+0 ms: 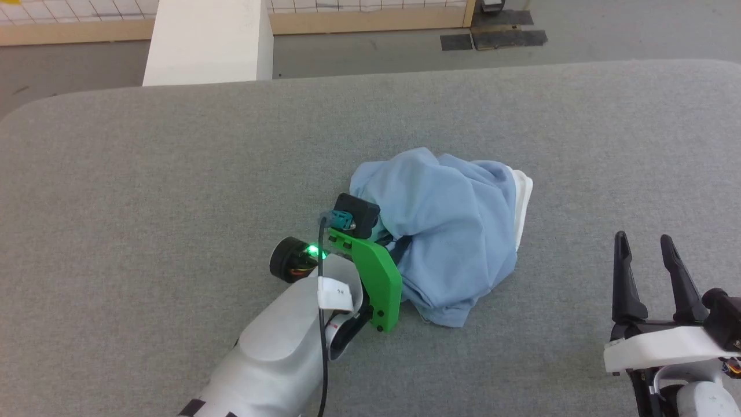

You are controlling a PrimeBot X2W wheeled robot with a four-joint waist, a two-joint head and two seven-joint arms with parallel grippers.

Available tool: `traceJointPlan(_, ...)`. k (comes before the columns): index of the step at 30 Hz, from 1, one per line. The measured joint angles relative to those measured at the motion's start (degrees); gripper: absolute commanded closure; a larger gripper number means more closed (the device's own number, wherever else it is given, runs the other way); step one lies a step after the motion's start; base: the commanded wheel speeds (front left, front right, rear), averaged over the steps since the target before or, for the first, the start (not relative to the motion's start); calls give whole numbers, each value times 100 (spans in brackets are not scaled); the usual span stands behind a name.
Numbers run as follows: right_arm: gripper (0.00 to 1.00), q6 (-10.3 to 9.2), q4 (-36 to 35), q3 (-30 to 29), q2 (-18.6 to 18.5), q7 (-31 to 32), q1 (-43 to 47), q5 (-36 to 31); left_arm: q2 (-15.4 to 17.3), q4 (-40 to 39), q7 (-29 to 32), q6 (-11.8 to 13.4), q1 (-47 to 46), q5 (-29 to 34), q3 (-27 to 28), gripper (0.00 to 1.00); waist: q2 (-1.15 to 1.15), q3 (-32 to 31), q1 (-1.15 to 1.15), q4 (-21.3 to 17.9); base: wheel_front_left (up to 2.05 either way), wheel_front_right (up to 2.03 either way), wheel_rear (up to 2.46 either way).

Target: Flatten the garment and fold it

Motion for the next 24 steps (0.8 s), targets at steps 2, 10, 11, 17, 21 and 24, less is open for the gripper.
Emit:
traceJointPlan(2, 0, 0, 2, -13, 0, 0, 5, -40, -21, 41, -136, -1, -2, -54, -7, 2, 0, -40, 0, 19, 0, 0, 0)
traceJointPlan(10, 0, 0, -30, 14, 1, 0, 69, -167, -53, -524, -748, 1, -110, -154, 22, 0, 0, -367, 0, 206, 0, 0, 0)
traceJointPlan(11, 0, 0, -53, 12, 1, 0, 81, -167, -40, -687, -844, 24, -112, -180, 87, 0, 0, -413, 0, 230, 0, 0, 0)
traceJointPlan(17, 0, 0, -179, -38, -1, 0, 178, -188, 605, -1800, -1464, 588, 154, 40, 413, 0, 0, -601, 0, 376, 0, 0, 0)
traceJointPlan(21, 0, 0, -275, -64, 0, 0, 199, -221, 1013, -2658, -1824, 1011, 955, -9, 1000, 0, 0, -603, 0, 450, 0, 0, 0)
traceJointPlan(24, 0, 0, -319, -78, 0, 0, 210, -222, 1062, -3370, -1875, 1087, 1705, 19, 1574, 0, 0, -539, 0, 477, 0, 0, 0)
